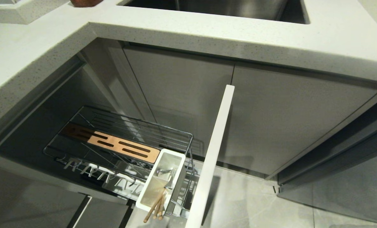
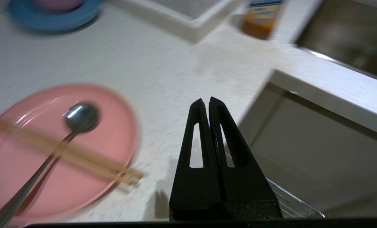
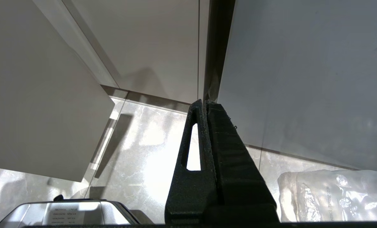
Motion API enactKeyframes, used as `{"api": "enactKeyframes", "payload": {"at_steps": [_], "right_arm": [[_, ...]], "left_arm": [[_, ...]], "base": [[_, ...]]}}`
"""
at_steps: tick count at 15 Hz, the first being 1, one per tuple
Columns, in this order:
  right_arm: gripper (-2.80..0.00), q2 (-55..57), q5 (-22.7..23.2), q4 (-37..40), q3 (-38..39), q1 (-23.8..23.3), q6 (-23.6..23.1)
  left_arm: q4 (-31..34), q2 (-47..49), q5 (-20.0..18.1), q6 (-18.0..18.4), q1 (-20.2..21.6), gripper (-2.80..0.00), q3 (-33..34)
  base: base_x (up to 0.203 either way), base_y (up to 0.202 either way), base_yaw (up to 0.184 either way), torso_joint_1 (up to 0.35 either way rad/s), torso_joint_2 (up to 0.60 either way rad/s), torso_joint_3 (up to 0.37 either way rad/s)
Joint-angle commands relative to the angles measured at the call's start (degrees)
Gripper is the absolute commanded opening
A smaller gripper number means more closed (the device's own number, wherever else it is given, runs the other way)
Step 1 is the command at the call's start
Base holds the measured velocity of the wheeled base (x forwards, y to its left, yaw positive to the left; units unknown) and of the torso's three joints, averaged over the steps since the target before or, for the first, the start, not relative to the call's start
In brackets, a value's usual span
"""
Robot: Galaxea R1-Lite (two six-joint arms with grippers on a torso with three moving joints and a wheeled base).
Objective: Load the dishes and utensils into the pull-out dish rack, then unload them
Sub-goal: Pick up the bowl and place it in the cupboard
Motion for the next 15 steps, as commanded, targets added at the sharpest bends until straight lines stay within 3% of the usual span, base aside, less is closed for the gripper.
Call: {"api": "enactKeyframes", "payload": {"at_steps": [1,4,9,15], "right_arm": [[-2.8,0.0,0.0,0.0,0.2,0.0,0.0],[-2.8,0.0,0.0,0.0,0.1,0.0,0.0],[-2.8,0.0,0.0,0.0,0.2,0.0,0.0],[-2.8,0.0,0.0,0.0,0.2,0.1,0.0]], "left_arm": [[4.8,4.3,2.0,-2.7,4.2,-2.8,-4.7],[7.9,7.7,7.6,-6.4,11.2,-2.8,-6.9],[11.1,14.5,17.0,-12.6,16.7,-2.8,-7.6],[12.5,16.4,19.9,-14.1,26.5,-2.8,-8.0]], "base": [[0.0,0.0,0.0,0.0,0.0,0.0],[0.0,0.0,0.0,0.0,0.0,0.0],[0.0,0.0,0.0,0.0,0.0,0.0],[0.0,0.0,0.0,0.0,0.0,0.0]]}}
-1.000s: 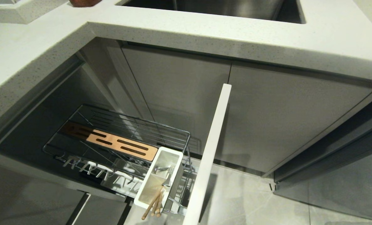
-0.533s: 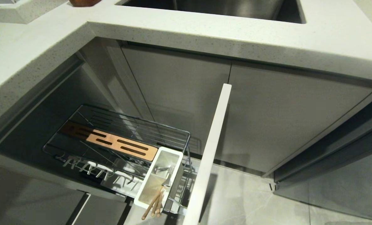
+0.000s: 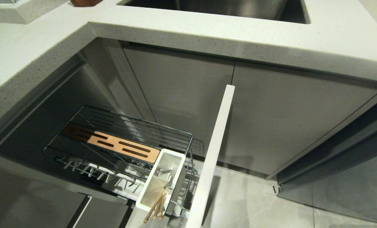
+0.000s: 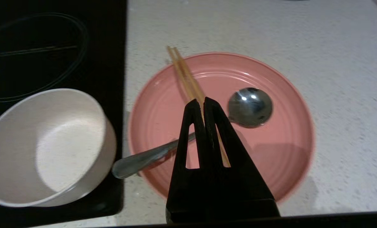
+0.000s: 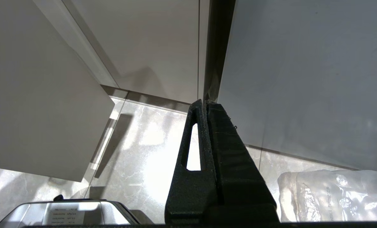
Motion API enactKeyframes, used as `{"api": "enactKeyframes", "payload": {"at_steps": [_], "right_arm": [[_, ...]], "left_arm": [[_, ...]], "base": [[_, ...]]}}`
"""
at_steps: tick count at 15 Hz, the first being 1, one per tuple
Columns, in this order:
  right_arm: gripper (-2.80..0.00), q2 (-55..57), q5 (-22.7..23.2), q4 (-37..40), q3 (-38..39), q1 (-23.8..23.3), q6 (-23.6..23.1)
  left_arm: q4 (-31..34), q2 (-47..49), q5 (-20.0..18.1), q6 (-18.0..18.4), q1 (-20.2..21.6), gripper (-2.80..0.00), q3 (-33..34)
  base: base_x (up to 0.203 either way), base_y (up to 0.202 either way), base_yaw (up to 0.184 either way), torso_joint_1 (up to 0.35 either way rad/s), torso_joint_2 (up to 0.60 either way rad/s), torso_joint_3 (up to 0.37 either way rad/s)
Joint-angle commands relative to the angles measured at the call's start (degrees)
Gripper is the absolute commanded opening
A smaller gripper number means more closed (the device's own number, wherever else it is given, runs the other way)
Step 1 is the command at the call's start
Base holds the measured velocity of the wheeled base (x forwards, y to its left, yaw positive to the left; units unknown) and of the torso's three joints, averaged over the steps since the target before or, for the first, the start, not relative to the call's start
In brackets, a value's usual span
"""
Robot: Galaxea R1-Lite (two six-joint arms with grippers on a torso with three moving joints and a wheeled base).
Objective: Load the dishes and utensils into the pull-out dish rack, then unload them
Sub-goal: Pick up the bowl and place it in the cupboard
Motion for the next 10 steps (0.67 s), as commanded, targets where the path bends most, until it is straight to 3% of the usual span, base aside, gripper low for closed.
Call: {"api": "enactKeyframes", "payload": {"at_steps": [1,6,10], "right_arm": [[-2.8,0.0,0.0,0.0,0.1,0.0,0.0],[-2.8,0.0,0.0,0.0,0.2,0.0,0.0],[-2.8,0.0,0.0,0.0,0.2,0.0,0.0]], "left_arm": [[0.7,0.0,0.4,-0.1,2.1,-2.8,0.0],[11.4,-1.4,-0.3,0.3,4.1,-2.8,-0.5],[13.1,-1.1,-0.8,0.2,7.3,-2.8,-0.8]], "base": [[0.0,0.0,0.0,0.0,0.0,0.0],[0.0,0.0,0.0,0.0,0.0,0.0],[0.0,0.0,0.0,0.0,0.0,0.0]]}}
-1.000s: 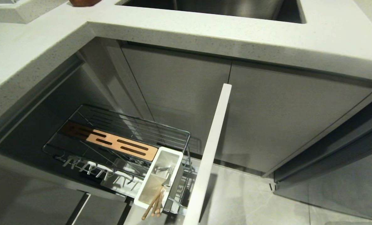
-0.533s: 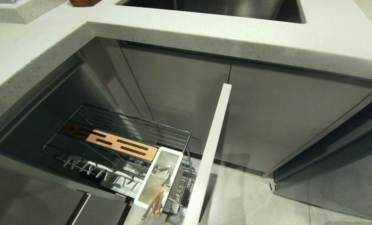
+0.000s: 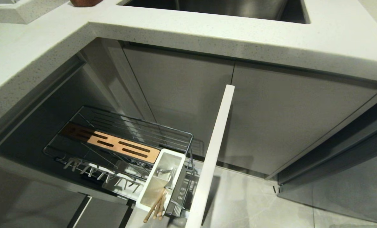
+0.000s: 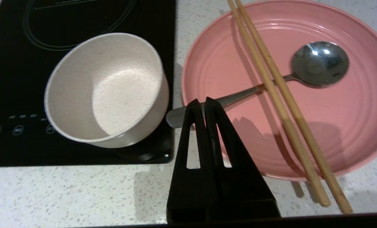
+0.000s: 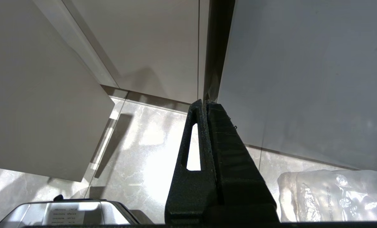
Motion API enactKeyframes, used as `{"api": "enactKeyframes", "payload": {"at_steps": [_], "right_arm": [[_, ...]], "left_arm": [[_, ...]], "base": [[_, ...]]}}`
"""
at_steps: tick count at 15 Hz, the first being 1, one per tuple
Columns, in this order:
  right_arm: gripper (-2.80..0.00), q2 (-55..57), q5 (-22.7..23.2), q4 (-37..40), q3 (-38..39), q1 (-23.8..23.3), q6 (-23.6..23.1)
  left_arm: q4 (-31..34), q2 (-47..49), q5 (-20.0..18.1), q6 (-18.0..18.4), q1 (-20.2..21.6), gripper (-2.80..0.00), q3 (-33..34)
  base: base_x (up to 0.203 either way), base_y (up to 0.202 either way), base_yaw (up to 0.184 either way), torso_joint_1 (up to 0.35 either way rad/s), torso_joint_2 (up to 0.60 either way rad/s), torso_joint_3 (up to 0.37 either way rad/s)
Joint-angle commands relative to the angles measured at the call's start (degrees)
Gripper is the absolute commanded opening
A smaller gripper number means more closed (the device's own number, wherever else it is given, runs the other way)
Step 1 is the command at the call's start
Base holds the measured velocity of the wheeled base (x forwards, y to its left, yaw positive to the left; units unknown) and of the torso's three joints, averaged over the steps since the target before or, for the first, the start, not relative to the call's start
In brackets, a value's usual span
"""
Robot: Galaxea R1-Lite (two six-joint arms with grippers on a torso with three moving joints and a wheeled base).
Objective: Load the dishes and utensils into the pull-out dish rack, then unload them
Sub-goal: Pick up the bowl and place it in the cupboard
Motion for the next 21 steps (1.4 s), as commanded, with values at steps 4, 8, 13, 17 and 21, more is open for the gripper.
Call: {"api": "enactKeyframes", "payload": {"at_steps": [4,8,13,17,21], "right_arm": [[-2.8,0.0,0.0,0.0,0.2,0.1,0.0],[-2.8,0.0,0.0,0.0,0.2,0.0,0.1],[-2.8,0.0,0.0,0.0,0.2,0.0,0.0],[-2.8,0.0,0.0,0.0,0.1,0.0,0.0],[-2.8,0.0,0.0,0.0,0.1,0.0,0.0]], "left_arm": [[0.3,1.7,-0.8,-0.5,5.9,-2.8,0.3],[0.1,5.5,-7.1,-0.5,13.0,-2.8,0.1],[-0.6,7.7,-9.1,-0.2,16.4,-2.8,-0.8],[-0.7,7.7,-9.1,-0.3,17.7,0.0,-0.9],[-1.4,8.7,-10.9,-0.6,19.3,0.0,-0.1]], "base": [[0.0,0.0,0.0,0.0,0.0,0.0],[0.0,0.0,0.0,0.0,0.0,0.0],[0.0,0.0,0.0,0.0,0.0,0.0],[0.0,0.0,0.0,0.0,0.0,0.0],[0.0,0.0,0.0,0.0,0.0,0.0]]}}
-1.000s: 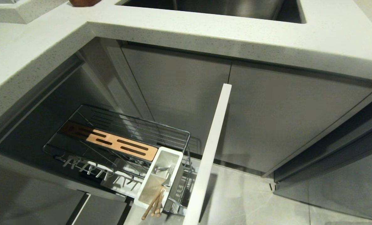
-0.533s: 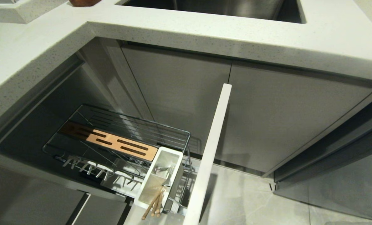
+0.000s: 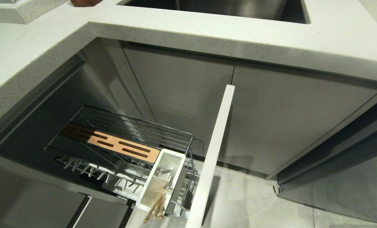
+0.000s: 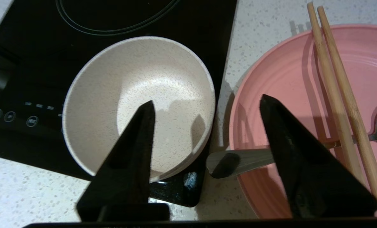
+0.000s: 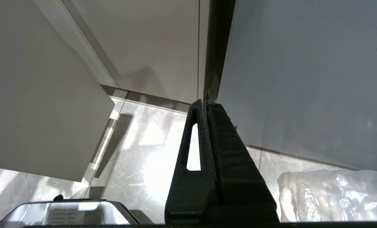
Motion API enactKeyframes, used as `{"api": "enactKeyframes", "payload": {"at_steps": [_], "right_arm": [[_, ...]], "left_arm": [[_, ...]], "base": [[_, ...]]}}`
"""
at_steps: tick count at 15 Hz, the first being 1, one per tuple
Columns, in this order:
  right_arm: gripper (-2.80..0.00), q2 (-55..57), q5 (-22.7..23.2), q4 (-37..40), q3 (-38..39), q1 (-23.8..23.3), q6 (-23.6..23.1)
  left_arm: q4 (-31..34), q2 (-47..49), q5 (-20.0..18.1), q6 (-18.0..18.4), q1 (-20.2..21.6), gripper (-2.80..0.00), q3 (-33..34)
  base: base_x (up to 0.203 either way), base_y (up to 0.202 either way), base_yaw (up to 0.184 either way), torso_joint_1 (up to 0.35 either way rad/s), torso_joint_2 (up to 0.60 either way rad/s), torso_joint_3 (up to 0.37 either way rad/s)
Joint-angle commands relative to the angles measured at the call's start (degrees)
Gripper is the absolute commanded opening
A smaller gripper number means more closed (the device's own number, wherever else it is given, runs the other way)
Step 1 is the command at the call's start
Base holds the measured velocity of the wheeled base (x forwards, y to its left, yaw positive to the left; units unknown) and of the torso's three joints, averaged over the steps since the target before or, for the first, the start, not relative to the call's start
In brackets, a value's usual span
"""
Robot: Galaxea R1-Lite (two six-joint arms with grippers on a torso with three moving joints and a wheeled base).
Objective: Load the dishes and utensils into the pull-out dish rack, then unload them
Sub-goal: Pick up the bowl and place it in the cupboard
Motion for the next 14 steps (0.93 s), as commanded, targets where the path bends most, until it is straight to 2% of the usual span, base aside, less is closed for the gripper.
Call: {"api": "enactKeyframes", "payload": {"at_steps": [1,8,14], "right_arm": [[-2.8,0.0,0.0,0.0,0.2,0.0,0.0],[-2.8,0.0,0.0,0.0,0.2,0.0,0.0],[-2.8,0.0,0.0,0.0,0.1,0.1,0.0]], "left_arm": [[0.2,0.7,-0.9,-0.1,1.3,0.0,0.7],[-0.2,4.5,-10.8,-0.1,3.8,0.0,2.2],[-1.2,4.8,-11.5,-0.1,4.1,0.0,2.8]], "base": [[0.0,0.0,0.0,0.0,0.0,0.0],[0.0,0.0,0.0,0.0,0.0,0.0],[0.0,0.0,0.0,0.0,0.0,0.0]]}}
